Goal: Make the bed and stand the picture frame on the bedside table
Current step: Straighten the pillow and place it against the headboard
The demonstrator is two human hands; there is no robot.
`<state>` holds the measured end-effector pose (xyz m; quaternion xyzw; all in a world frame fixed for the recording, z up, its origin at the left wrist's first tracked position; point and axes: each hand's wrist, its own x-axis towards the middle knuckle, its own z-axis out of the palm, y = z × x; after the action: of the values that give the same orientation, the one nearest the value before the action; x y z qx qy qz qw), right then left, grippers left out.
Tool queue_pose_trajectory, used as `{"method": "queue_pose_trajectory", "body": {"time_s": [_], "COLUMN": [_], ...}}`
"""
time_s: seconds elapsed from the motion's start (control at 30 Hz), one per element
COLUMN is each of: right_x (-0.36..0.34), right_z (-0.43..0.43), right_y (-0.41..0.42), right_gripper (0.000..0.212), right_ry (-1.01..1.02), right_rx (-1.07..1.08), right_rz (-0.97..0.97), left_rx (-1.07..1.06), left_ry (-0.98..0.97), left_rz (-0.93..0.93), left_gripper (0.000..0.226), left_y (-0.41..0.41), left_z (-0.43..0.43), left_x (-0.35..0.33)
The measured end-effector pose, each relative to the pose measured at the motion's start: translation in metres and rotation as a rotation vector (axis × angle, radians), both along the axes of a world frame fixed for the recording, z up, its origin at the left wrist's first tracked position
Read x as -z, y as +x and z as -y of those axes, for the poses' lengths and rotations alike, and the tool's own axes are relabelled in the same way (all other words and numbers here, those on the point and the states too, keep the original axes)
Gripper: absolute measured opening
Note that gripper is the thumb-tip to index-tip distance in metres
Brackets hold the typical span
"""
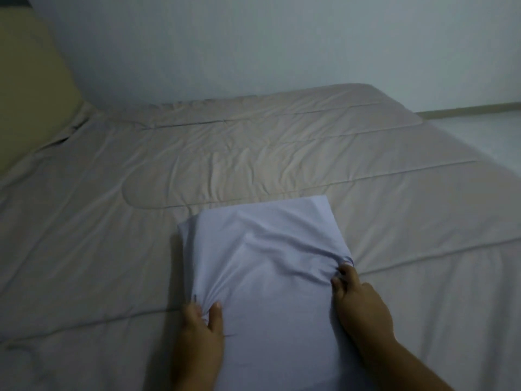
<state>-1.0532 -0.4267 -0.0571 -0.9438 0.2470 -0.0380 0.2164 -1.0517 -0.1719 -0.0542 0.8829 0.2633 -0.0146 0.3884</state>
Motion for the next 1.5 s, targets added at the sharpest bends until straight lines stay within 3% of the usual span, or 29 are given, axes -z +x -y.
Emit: {"method": "queue_pose_trajectory", "body": {"time_s": [0.07, 0.13, 0.23, 0.3, 0.33, 0.5, 0.53, 0.67, 0.7, 0.8, 0.87, 0.97, 1.03, 1.23, 1.3, 1.4, 1.5], "right_x": [-0.006, -0.012, -0.013, 0.0, 0.005, 0.01, 0.006, 0.012, 0.016, 0.017, 0.01, 0.006, 0.011, 0.008, 0.002, 0.008, 0.008], "right_z": [0.001, -0.005, -0.034, -0.047, -0.045, -0.01, -0.016, -0.047, -0.036, 0.005, 0.007, -0.03, -0.034, 0.012, -0.006, -0.04, -0.045], "right_y": [0.01, 0.031, 0.06, 0.068, 0.07, 0.106, 0.116, 0.134, 0.137, 0.144, 0.145, 0.128, 0.111, 0.077, 0.058, 0.026, 0.01], "right_gripper": [0.047, 0.05, 0.062, 0.08, 0.086, 0.061, 0.06, 0.06, 0.058, 0.056, 0.06, 0.07, 0.058, 0.059, 0.059, 0.057, 0.058], "right_ry": [-0.151, -0.217, -0.196, -0.211, -0.195, -0.193, -0.164, -0.156, -0.171, -0.191, -0.218, -0.14, -0.153, -0.147, -0.155, -0.132, -0.106], "right_rx": [0.057, 0.027, -0.4, -0.671, -0.709, -0.232, -0.256, -0.722, -0.709, -0.382, -0.271, -0.441, -0.509, -0.122, -0.157, -0.401, -0.354], "right_rz": [-0.02, 0.068, 0.16, 0.087, 0.02, -0.124, -0.099, -0.039, -0.072, -0.168, -0.127, 0.023, -0.032, -0.122, -0.047, -0.038, -0.01], "left_rx": [0.007, 0.114, 0.474, 0.712, 0.726, 0.409, 0.455, 0.8, 0.757, 0.501, 0.464, 0.562, 0.635, 0.475, 0.495, 0.606, 0.564], "left_ry": [0.159, 0.427, 0.52, 0.538, 0.575, 0.665, 0.666, 0.683, 0.7, 0.706, 0.678, 0.629, 0.669, 0.696, 0.678, 0.667, 0.642], "left_rz": [-0.05, 0.068, 0.2, 0.085, 0.017, -0.126, -0.109, -0.022, -0.04, -0.136, -0.128, 0.011, -0.002, -0.127, -0.08, -0.054, -0.02], "left_gripper": [0.045, 0.051, 0.067, 0.062, 0.057, 0.062, 0.062, 0.055, 0.056, 0.06, 0.061, 0.061, 0.06, 0.064, 0.064, 0.063, 0.064], "left_y": [0.007, 0.021, 0.046, 0.068, 0.077, 0.108, 0.113, 0.125, 0.129, 0.136, 0.137, 0.12, 0.102, 0.079, 0.058, 0.017, 0.004], "left_z": [-0.005, -0.001, 0.026, 0.035, 0.032, 0.023, 0.035, 0.062, 0.052, 0.023, 0.033, 0.066, 0.061, 0.02, 0.035, 0.052, 0.05], "left_x": [-0.005, -0.015, -0.024, -0.011, -0.003, -0.003, -0.005, -0.001, 0.002, 0.003, -0.003, -0.008, -0.001, -0.002, -0.007, -0.002, -0.005]}}
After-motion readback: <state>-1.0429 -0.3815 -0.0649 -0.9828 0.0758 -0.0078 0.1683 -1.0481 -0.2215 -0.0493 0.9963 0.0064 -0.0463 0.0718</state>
